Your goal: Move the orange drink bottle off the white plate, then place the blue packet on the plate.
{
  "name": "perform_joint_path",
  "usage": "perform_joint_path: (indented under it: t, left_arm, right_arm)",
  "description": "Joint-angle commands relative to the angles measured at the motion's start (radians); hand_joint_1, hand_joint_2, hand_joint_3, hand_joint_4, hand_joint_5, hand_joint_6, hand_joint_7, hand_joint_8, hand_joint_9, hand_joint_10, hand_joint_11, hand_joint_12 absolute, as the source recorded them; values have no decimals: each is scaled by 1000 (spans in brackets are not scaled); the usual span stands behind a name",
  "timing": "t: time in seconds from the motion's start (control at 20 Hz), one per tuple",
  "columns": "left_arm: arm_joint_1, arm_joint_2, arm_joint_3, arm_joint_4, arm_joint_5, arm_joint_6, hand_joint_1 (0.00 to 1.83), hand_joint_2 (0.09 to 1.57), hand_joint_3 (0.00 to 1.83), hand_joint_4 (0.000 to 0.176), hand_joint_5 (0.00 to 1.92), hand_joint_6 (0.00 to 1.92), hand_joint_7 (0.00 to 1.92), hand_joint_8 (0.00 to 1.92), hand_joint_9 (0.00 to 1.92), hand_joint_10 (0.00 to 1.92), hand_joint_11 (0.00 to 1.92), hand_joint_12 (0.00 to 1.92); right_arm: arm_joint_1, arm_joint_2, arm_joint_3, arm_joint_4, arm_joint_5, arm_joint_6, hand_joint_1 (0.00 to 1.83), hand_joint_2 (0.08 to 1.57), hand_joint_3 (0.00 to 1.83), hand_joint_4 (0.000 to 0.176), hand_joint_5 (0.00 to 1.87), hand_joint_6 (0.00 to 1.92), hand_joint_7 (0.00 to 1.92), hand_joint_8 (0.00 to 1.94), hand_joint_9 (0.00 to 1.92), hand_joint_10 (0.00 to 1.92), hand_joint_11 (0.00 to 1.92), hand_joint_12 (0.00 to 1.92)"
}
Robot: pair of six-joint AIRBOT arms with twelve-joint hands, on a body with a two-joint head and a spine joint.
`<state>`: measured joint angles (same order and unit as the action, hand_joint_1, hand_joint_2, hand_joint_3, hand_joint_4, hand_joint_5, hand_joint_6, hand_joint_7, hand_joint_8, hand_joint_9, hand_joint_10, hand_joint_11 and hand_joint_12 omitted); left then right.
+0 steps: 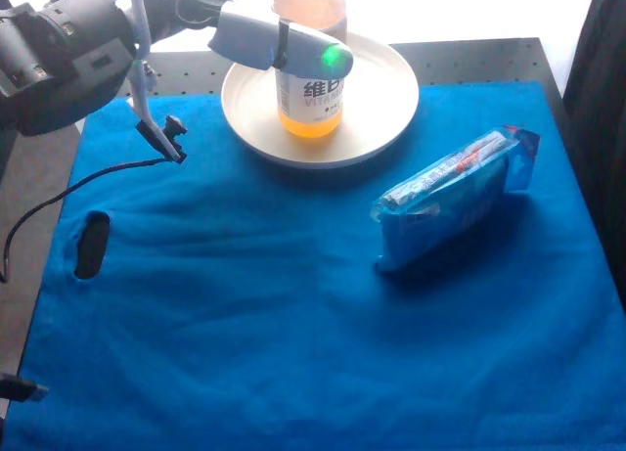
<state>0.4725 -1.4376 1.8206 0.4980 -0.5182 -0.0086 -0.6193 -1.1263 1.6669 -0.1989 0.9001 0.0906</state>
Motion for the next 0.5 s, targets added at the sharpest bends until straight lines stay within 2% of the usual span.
perform_joint_path:
  t: [0.0,0.05,0.15,0.2,0.25,0.3,0.35,0.4,0.45]
  left_arm:
    - [-9,-6,7,-32,-102,-22,676,668,8,0,0,0,189,7,177,10,99,89]
    - [-6,-7,10,-32,-106,-32,712,711,5,0,29,2,245,7,241,11,162,112]
    - [1,-13,25,-32,-115,-61,908,822,6,0,357,20,523,18,551,31,460,234]
    - [5,-15,31,-32,-119,-72,1057,924,19,0,588,33,722,25,762,29,608,511]
    - [7,-15,34,-37,-119,-75,1126,991,4,0,723,15,842,14,888,23,695,699]
    - [8,-16,36,-40,-119,-76,1205,1084,4,0,893,821,1008,719,1050,23,869,758]
    - [8,-16,36,-42,-120,-76,1334,1085,21,0,948,936,985,903,1001,858,900,796]
    - [8,-16,39,-43,-117,-76,1370,1098,7,0,974,902,955,1013,961,1067,855,897]
    - [8,-17,42,-44,-117,-76,1382,1100,0,0,942,866,956,1023,1012,1082,913,954]
  right_arm:
    - [15,0,2,49,111,8,608,839,1,41,431,1,402,0,359,1,0,1059]
    - [15,0,1,49,112,8,602,842,1,39,433,1,402,1,361,2,0,1076]
    - [15,0,-2,48,115,8,598,868,5,42,444,3,403,0,356,3,0,1053]
    - [15,0,-3,47,115,8,596,875,7,42,446,3,406,1,362,6,0,1046]
    - [15,0,-3,46,116,8,604,872,4,44,452,4,404,1,355,3,0,1039]
    - [15,0,-4,46,116,8,598,866,1,35,450,2,405,1,362,6,0,1038]
    - [15,0,-5,46,117,8,598,870,2,36,454,4,408,2,365,7,0,1036]
    - [15,0,-5,46,117,8,598,871,1,47,470,5,419,3,367,5,0,1011]
    - [15,0,-5,46,118,8,595,888,4,42,468,2,403,2,348,3,0,962]
